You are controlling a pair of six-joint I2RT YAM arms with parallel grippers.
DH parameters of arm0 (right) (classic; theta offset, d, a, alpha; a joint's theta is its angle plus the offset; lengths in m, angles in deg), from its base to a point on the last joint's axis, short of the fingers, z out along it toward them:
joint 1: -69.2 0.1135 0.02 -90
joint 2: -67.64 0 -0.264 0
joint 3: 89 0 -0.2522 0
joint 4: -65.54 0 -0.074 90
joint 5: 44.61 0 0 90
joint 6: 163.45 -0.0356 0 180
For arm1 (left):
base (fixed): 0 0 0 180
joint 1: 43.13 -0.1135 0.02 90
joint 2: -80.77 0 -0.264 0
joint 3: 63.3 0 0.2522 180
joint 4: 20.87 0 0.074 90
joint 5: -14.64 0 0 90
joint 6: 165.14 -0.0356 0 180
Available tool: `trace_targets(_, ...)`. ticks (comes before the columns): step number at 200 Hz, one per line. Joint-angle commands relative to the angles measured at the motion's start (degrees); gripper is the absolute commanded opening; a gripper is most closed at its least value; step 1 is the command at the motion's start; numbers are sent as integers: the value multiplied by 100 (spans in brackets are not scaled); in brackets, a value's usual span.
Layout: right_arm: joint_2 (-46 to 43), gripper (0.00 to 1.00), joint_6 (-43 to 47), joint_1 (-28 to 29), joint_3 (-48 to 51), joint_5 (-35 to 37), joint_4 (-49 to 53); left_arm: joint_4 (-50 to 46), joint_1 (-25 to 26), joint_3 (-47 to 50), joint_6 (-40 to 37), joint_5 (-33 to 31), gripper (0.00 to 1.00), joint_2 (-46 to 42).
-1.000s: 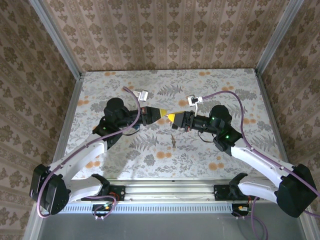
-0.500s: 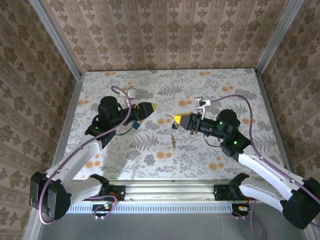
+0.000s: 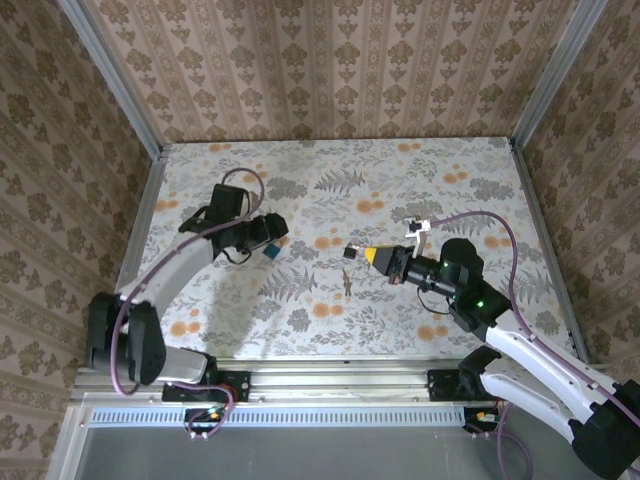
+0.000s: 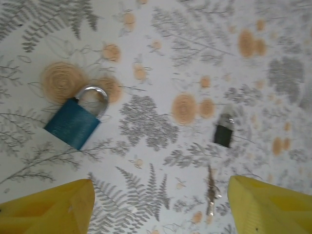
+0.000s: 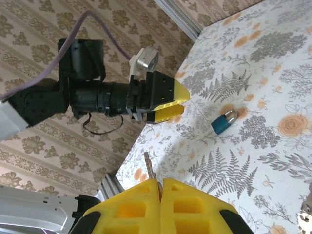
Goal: Unlock with the key
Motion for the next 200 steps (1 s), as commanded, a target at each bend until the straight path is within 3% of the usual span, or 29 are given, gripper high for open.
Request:
trace_targets(1, -191, 0, 88, -25, 149, 271, 146, -816, -59, -587, -526, -493, 75, 592)
trace_targets(44, -413, 0, 104, -33, 320, 395, 285, -1560, -54, -1682, -1038, -1052, 79, 1883)
trace_targets(96, -498, 0, 184, -33, 322, 450, 446, -1883, -39, -2379, -1323, -1168, 79, 2940)
trace_targets(200, -332, 0, 198, -48, 251, 476, 410, -2012, 372, -2185, -1426, -1250, 66, 3227)
